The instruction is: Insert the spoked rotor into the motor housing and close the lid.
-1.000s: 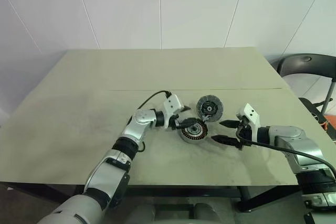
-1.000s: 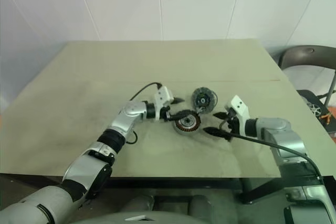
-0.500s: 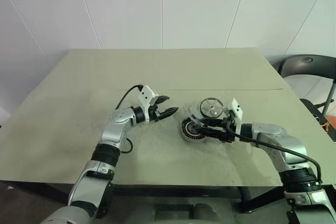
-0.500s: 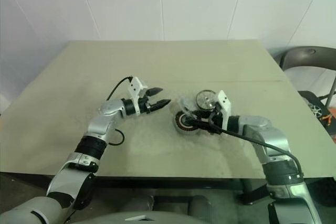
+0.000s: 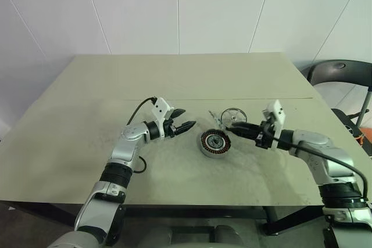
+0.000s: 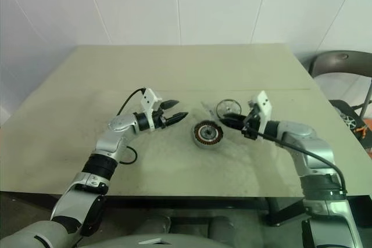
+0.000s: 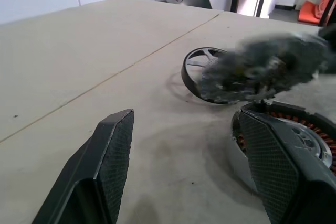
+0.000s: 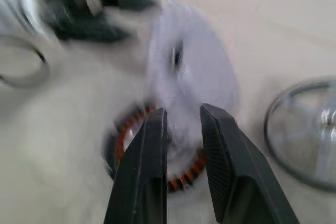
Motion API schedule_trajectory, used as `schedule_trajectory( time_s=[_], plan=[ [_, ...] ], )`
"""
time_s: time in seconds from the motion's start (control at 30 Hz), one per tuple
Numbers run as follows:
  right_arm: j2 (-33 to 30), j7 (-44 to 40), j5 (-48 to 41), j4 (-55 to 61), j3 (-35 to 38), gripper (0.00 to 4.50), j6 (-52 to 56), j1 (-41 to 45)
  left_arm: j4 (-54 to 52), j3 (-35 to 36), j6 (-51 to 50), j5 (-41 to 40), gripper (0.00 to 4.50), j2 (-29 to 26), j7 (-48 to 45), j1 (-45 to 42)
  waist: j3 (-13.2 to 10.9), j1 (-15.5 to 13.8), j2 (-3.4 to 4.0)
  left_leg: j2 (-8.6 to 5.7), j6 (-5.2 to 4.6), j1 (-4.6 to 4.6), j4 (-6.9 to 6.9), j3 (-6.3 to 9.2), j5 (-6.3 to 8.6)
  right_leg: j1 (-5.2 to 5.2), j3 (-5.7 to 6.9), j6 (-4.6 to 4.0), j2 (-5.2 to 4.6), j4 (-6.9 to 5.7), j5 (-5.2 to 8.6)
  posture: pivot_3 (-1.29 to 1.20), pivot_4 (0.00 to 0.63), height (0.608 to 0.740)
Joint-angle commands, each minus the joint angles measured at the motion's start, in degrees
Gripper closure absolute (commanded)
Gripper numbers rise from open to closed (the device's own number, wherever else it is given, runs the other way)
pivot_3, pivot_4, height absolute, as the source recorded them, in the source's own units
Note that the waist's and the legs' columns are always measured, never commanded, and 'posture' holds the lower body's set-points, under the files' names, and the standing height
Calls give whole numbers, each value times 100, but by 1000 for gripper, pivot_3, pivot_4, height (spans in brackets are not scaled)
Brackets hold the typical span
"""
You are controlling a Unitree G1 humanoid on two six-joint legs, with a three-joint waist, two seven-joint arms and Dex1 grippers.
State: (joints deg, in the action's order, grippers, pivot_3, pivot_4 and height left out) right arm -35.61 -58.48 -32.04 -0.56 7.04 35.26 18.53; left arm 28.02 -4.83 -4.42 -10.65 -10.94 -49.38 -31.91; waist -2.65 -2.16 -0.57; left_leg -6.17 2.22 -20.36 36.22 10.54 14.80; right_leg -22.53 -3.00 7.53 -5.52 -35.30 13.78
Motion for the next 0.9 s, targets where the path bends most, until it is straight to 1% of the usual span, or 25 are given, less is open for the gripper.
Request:
schedule_trajectory(
  time_s=[0.03, 0.1, 0.23, 0.33, 0.47, 0.57, 0.6, 0.63, 0.77, 0.9],
  plan=[
    [85, -178, -1043, 552, 682, 3478, 259, 269, -107, 59, 68, -58, 1126, -5, 26, -134, 0, 3, 0, 0, 0, 0, 0, 0, 0, 0, 0, 0, 0, 0, 0, 0, 0, 740],
    [72, -189, -1292, 667, 794, 3478, 361, 299, -105, 53, 68, -53, 1126, -3, 27, -120, 0, -1, 0, 0, 0, 0, 2, 0, 0, 2, 0, 0, 0, 0, 0, 0, 0, 740],
    [48, -95, -1194, 918, 428, 3478, 472, 276, -92, 47, 67, -51, 1126, 0, 24, -108, 0, -1, 0, 0, 0, 1, 2, 0, 0, 3, 0, 1, 0, 0, 1, 0, 0, 740],
    [205, 40, -1344, 1248, 147, 3478, 690, 367, -70, 54, 76, -50, 1126, 1, 29, -114, 0, 4, 1, 1, 0, -1, -1, -2, 0, -2, -1, 0, 0, 0, 1, 0, 0, 740],
    [305, 370, -629, 1109, -763, 3478, 733, 601, -33, 61, 78, -56, 1126, 15, 33, -132, 1, 4, 1, 1, 0, -1, -1, -2, 0, -3, -1, 0, 0, 0, 0, 0, 0, 740],
    [328, 266, -325, 1027, -1275, 4064, 668, 722, 8, 57, 90, -49, 1126, 22, 31, -150, 1, -6, 1, 1, 0, -1, 1, -3, 0, -3, -1, 0, 0, -1, 0, 0, 0, 740],
    [316, 236, -208, 992, -1412, 4376, 633, 762, 23, 61, 94, -45, 1126, 21, 32, -156, 1, -12, 1, 1, 0, -2, 0, -3, 0, -3, -1, 0, 0, 0, 0, 0, 0, 740],
    [304, 218, -94, 945, -1530, 4476, 595, 802, 34, 66, 97, -44, 1126, 20, 37, -158, 1, -12, 1, 0, 0, -3, 0, -1, 0, -4, -1, 0, 0, 1, 0, 0, 0, 740],
    [244, 161, 518, 734, -2080, 4476, 376, 929, 41, 72, 107, -39, 1126, 2, 50, -128, 1, -1, 0, -1, 0, -3, -1, -2, 0, -5, -1, -1, 0, 3, 0, 0, 0, 740],
    [281, 250, 937, 465, -2211, 4476, 125, 1001, 41, 72, 105, -43, 1126, -11, 56, -122, 1, -1, 0, -1, 0, -2, 0, -2, 0, -5, -1, 0, 0, 0, 0, 0, 0, 740]
  ],
)
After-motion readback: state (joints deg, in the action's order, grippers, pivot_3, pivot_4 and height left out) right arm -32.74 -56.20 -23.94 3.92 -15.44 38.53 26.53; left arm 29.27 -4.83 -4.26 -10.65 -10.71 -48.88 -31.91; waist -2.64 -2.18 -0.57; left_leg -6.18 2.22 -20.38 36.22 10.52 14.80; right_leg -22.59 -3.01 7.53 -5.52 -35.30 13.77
